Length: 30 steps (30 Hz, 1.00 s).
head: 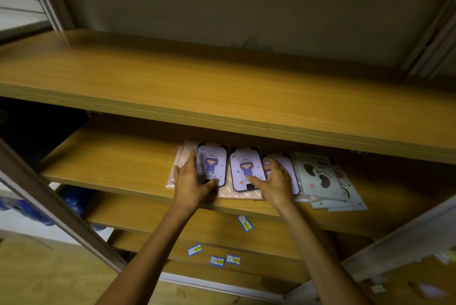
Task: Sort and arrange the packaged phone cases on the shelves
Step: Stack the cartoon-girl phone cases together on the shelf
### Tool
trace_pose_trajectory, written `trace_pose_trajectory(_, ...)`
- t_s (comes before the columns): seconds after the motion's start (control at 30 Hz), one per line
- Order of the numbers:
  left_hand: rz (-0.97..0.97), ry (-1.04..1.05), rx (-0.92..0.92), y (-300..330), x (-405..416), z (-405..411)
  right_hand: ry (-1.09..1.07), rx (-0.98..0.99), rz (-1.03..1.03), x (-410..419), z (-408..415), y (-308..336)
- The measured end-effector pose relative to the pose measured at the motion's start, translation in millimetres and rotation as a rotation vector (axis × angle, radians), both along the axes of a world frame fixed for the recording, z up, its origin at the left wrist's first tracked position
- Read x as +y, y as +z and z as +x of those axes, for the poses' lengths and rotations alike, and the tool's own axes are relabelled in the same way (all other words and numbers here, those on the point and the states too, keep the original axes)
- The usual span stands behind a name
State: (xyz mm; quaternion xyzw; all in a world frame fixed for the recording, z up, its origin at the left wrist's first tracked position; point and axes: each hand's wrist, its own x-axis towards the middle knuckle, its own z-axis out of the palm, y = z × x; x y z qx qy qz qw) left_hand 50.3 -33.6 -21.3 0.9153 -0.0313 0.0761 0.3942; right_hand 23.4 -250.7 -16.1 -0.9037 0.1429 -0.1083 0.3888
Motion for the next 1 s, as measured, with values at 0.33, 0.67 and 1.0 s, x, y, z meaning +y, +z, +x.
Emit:
trace_pose_trajectory(0.33, -0.235, 0.009, 0.05, 7, 0, 2, 0.014, -0.042, 0.422, 0, -4, -1)
trace_pose_trajectory(0.67, -0.687, -0.065, 0.247, 10, 17, 0, -0.045, -0.062, 0.679, -7, -16, 1)
trace_pose_trajectory(1.0, -0.904, -0.316, 0.299, 19, -9, -40, -0.135, -0.218, 0.73, -51, -90, 18)
